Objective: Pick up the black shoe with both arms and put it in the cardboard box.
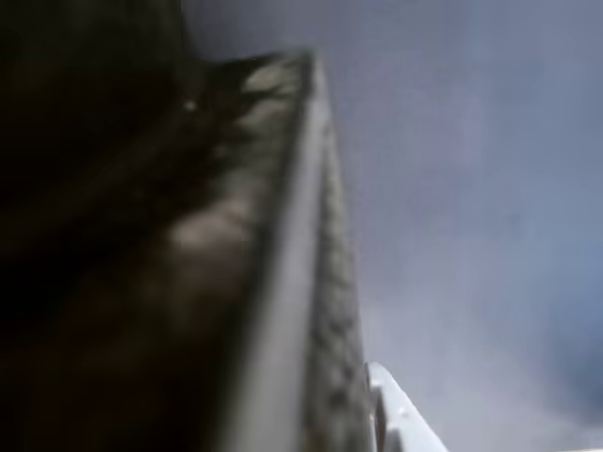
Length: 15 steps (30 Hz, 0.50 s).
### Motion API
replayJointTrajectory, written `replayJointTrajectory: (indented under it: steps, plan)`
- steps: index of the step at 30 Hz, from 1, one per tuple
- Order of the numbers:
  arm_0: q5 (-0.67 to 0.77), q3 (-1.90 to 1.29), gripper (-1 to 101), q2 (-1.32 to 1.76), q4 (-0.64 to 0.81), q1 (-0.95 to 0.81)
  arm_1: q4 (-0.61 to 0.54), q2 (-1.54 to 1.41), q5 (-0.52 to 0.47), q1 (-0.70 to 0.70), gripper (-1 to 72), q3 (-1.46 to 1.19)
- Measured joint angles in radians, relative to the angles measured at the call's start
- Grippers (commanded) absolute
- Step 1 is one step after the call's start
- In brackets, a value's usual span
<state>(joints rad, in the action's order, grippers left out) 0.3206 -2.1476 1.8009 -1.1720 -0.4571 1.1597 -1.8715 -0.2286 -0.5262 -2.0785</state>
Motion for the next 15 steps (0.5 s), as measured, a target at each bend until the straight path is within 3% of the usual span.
replayJointTrajectory:
  steps: [3,7,9,10,11,13,15]
  plan:
    - [-0.008,0.000,85,-0.006,0.015,-0.028,-0.009,0.029,0.002,0.000,39.7,0.002]
    - [0.009,0.017,85,-0.035,0.017,-0.051,-0.011,0.049,0.002,0.000,26.6,0.012]
    - [0.002,0.023,65,-0.034,0.017,-0.052,-0.009,0.035,0.002,0.003,20.2,0.012]
    - [-0.002,0.023,44,-0.025,0.017,-0.052,-0.008,0.032,0.002,0.003,15.7,0.012]
    - [-0.018,0.025,35,-0.012,0.017,-0.052,0.002,0.029,0.002,0.003,12.2,0.012]
    - [-0.052,0.026,31,0.021,0.029,-0.052,0.005,0.021,0.002,-0.006,3.8,0.012]
    - [-0.071,0.026,25,0.048,0.028,-0.052,0.005,0.021,0.002,-0.006,0.0,0.014]
